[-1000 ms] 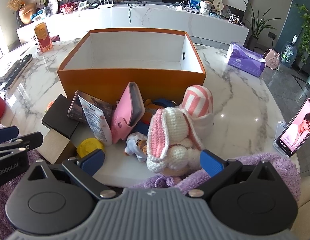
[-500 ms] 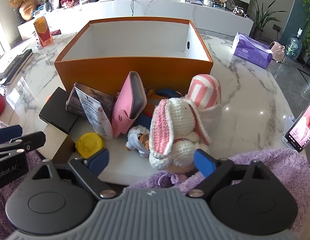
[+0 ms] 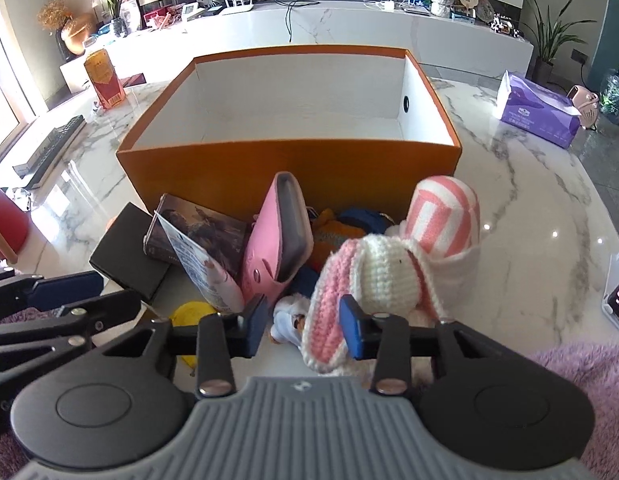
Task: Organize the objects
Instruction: 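Grasp the pink wallet upright with the right gripper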
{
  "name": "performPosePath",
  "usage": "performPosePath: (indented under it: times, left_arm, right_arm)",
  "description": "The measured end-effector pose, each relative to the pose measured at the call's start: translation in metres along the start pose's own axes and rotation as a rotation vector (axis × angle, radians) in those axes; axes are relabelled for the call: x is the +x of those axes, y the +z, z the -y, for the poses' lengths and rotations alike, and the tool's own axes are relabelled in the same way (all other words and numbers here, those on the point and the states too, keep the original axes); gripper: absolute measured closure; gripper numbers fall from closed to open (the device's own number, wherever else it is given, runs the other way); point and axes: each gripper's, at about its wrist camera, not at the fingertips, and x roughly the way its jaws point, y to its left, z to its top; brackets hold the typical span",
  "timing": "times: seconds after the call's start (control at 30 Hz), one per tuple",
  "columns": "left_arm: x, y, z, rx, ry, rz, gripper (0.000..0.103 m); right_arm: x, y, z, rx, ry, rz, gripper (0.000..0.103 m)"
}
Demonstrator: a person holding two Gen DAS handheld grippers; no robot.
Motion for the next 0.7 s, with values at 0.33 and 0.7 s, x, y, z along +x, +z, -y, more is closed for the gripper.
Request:
performPosePath:
  times: [0.33, 0.7]
  left_arm:
    - [0.034, 0.012, 0.009, 0.06, -0.031, -0.01, 0.043]
    - [0.042, 0.01, -0.005, 0.067, -0.035, -0.036, 0.033]
  right_arm:
    - [0.015, 0.03, 0.011, 0.01, 0.072, 0.003, 0.067]
    - [0.046, 0.034, 0.009, 0.007, 0.132, -0.039, 0.069]
